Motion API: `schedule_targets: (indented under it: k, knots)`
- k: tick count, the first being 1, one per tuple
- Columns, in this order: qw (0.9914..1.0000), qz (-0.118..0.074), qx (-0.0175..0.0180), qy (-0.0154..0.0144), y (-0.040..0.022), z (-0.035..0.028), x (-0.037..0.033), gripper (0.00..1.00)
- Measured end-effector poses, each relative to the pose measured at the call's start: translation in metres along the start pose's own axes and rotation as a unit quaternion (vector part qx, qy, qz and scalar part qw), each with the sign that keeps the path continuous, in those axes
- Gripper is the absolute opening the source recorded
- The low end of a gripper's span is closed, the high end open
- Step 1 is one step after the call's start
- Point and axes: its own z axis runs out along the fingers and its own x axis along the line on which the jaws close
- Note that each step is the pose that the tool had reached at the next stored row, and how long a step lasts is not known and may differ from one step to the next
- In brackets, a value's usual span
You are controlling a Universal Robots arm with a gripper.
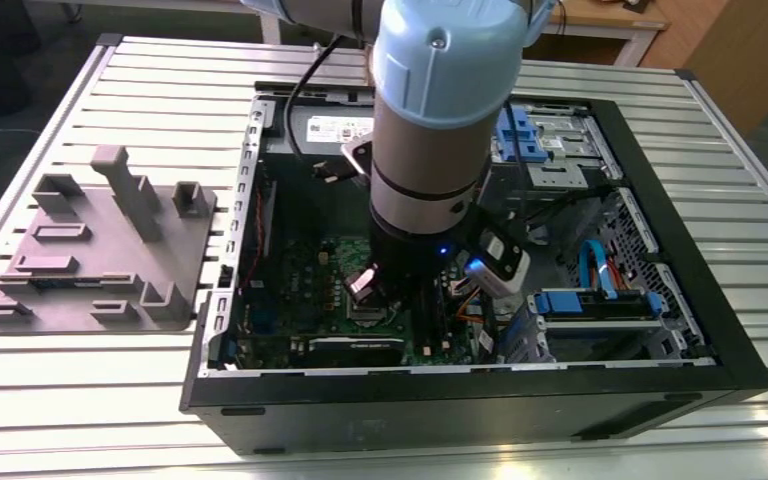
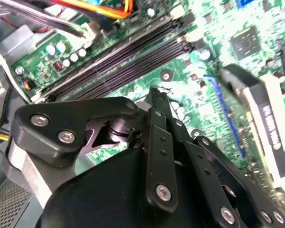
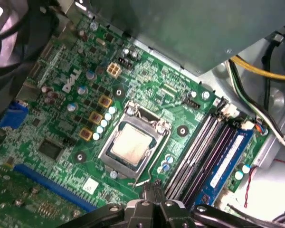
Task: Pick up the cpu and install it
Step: 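Install the first cpu locking lever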
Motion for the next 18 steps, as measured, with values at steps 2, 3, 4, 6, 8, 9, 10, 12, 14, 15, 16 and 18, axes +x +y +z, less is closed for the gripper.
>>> schedule_targets:
  k: [2,3,4,6,8,9,10,12,14,15,16,18]
  knots:
    - [1.00000,0.000,0.0011,-0.0021,0.0059,0.0005,0.0010,0.10]
    - [0.99999,0.000,0.0017,-0.0031,0.0083,0.0006,0.0020,0.10]
    - [0.99999,0.000,0.0024,-0.0042,0.0104,0.0006,0.0036,0.10]
    - [0.99997,0.000,0.0036,-0.0062,0.0134,0.0005,0.0078,0.10]
    - [0.99995,0.000,0.0051,-0.0087,0.0161,0.0003,0.0121,0.10]
    - [0.99994,0.000,0.0056,-0.0095,0.0166,0.0001,0.0131,0.10]
    - [0.99994,0.001,0.0057,-0.0095,0.0166,-0.0009,0.0131,0.10]
    - [0.99994,0.001,0.0057,-0.0096,0.0167,-0.0062,0.0128,0.10]
    - [0.99994,0.002,0.0058,-0.0096,0.0167,-0.0120,0.0126,0.10]
    - [0.99993,0.002,0.0059,-0.0101,0.0168,-0.0122,0.0127,0.10]
    - [0.99991,0.002,0.0066,-0.0113,0.0174,-0.0122,0.0137,0.10]
    - [0.99987,0.002,0.0080,-0.0136,0.0182,-0.0124,0.0151,0.10]
